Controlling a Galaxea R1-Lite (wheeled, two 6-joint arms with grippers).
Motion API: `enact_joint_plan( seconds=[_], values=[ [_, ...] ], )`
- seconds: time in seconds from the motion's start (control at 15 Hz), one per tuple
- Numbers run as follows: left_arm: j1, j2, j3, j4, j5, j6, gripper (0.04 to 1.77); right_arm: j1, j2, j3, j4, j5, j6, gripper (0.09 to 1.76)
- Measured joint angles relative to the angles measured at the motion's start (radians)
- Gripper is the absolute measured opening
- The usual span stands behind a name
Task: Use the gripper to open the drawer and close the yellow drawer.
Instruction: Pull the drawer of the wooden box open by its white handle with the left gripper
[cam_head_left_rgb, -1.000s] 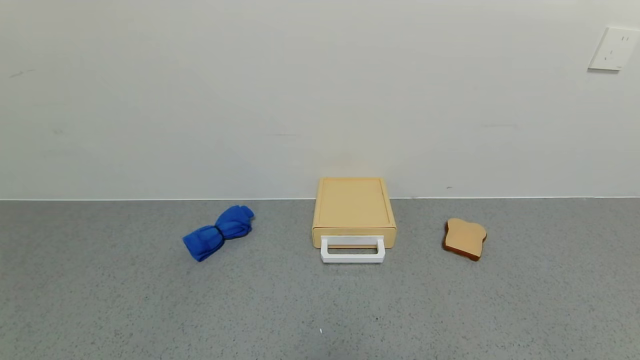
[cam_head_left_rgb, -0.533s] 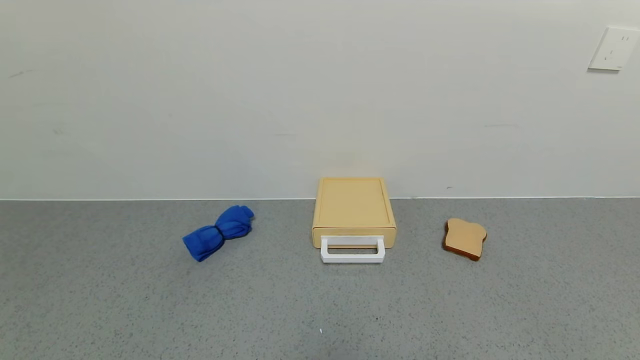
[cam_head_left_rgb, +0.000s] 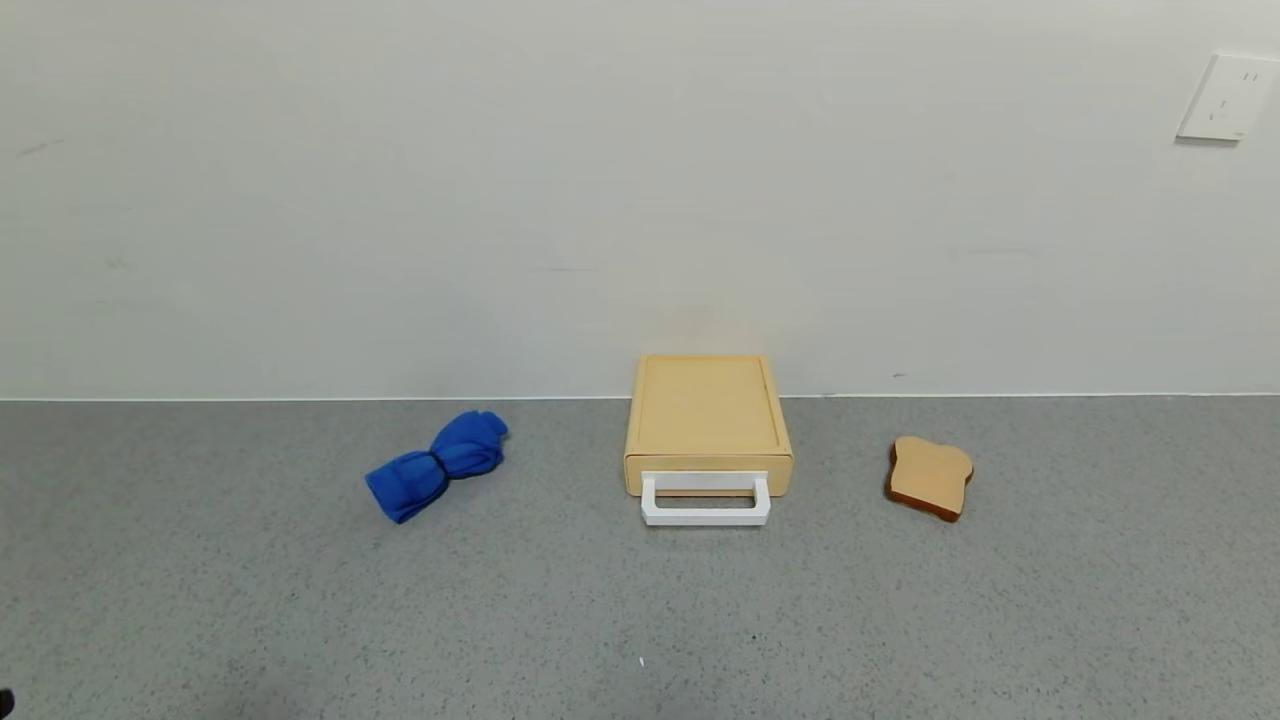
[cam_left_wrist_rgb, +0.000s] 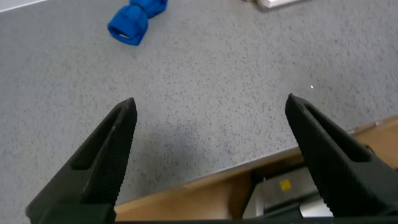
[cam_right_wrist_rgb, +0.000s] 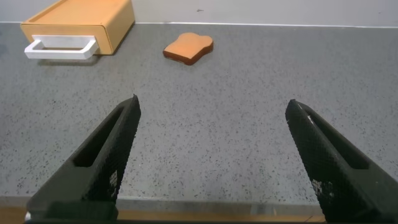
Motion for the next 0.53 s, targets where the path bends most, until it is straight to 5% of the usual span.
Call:
enact_joint_plan(
  seconds=[0.53],
  values=[
    [-0.273, 0.597, -0.415, 0.153, -0.001, 0.055, 1.72, 0.0, 0.0, 0.0, 0.0, 0.0, 0.0, 1.71]
  ],
)
